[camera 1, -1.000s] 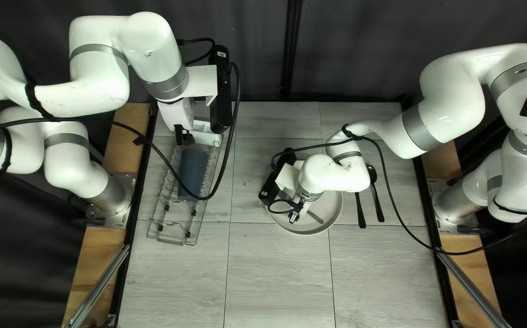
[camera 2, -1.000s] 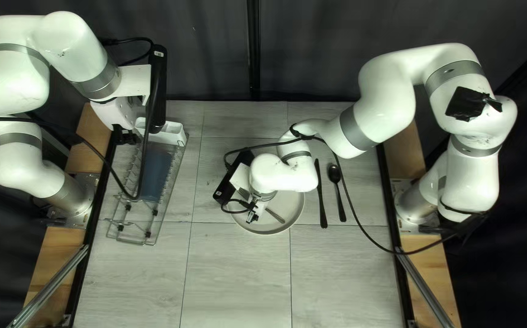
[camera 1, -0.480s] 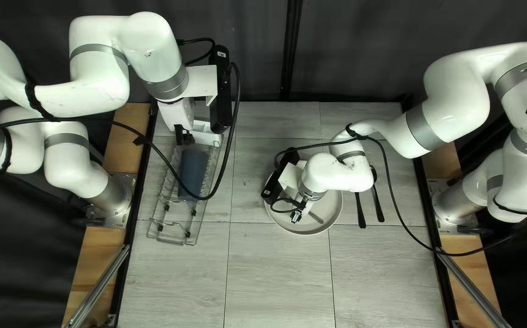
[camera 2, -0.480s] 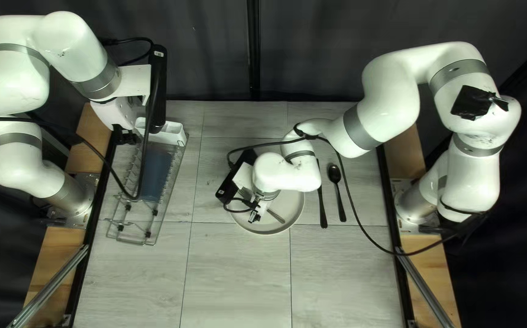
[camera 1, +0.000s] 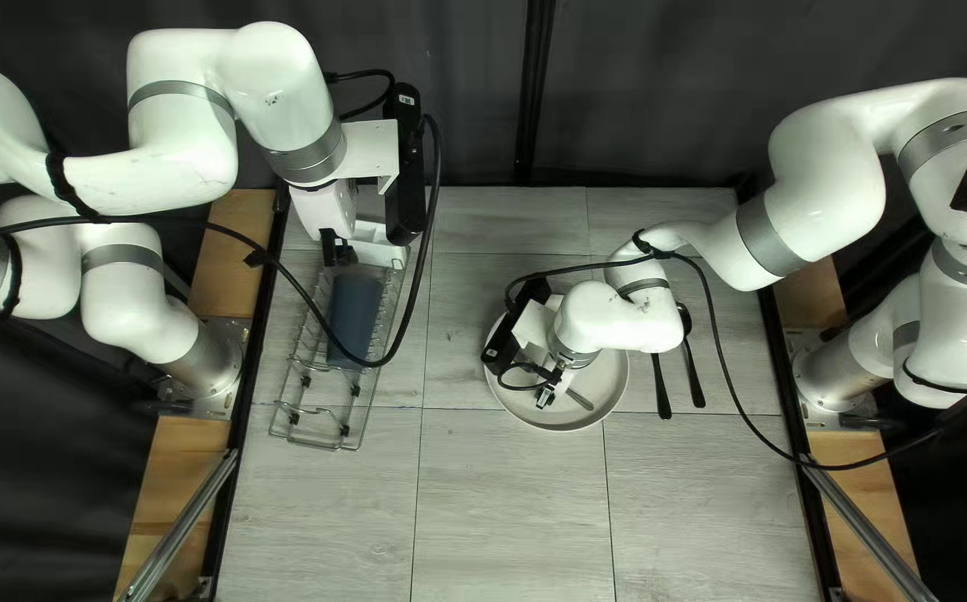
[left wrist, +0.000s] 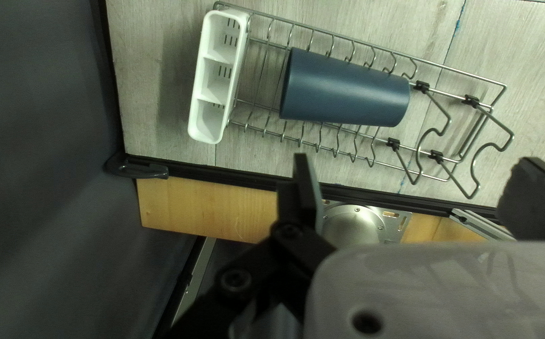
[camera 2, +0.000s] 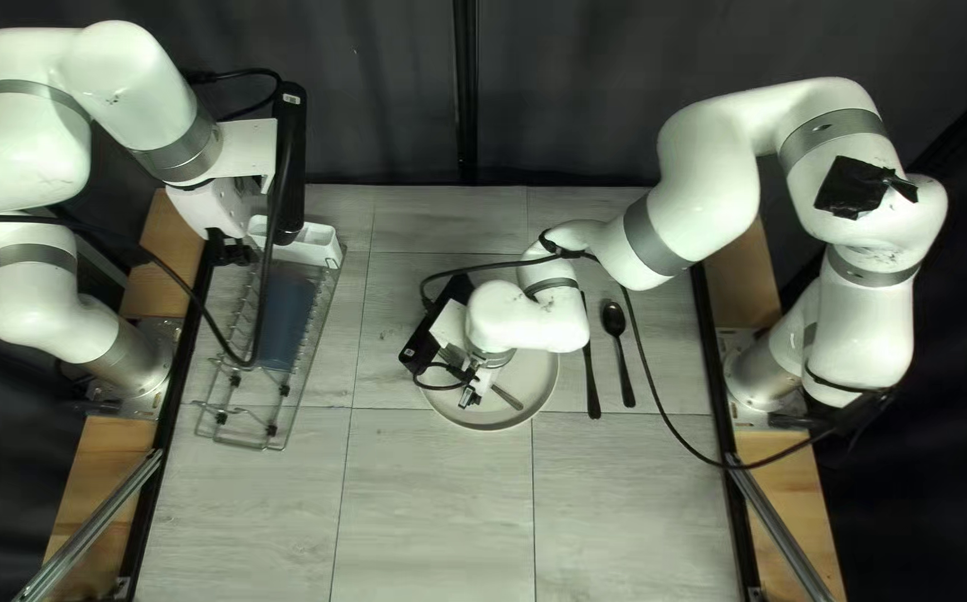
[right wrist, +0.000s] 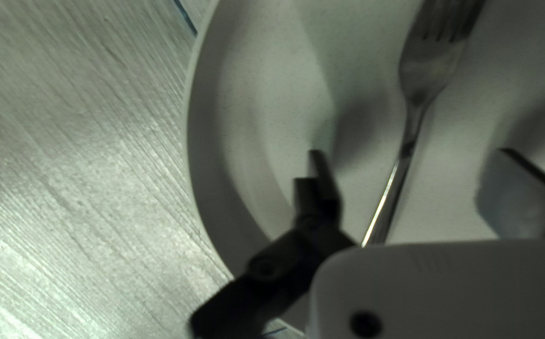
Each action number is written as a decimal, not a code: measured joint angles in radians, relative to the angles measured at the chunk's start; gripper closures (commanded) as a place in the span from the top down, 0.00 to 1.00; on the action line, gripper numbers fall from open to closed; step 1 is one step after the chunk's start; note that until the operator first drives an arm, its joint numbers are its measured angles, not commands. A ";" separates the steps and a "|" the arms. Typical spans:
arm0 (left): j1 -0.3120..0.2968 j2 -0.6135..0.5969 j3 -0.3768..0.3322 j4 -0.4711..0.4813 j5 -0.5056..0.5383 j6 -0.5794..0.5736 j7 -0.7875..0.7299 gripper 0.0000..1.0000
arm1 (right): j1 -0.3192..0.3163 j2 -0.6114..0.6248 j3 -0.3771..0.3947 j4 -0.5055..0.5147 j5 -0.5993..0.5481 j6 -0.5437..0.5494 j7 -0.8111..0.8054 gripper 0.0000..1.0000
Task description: Pick up and place plate onto table. Place down one fork to the left of the plate. Place spoon and knife to the right of the plate. Place cup above the knife and spoon
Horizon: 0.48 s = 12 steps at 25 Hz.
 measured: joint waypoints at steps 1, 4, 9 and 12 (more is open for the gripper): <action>0.000 0.000 0.000 0.000 0.000 0.000 0.000 1.00 | 0.002 0.000 -0.001 0.004 -0.002 0.005 0.002 0.00; 0.000 0.000 0.000 0.000 0.000 0.000 0.000 1.00 | 0.009 -0.011 0.000 0.020 -0.004 0.036 0.010 0.00; 0.000 0.000 0.000 0.000 0.000 0.000 0.000 1.00 | 0.016 -0.085 0.005 0.038 0.004 0.118 0.034 0.00; 0.000 0.000 0.000 0.000 0.000 0.000 0.000 1.00 | 0.015 -0.128 0.005 0.042 0.032 0.153 0.078 0.00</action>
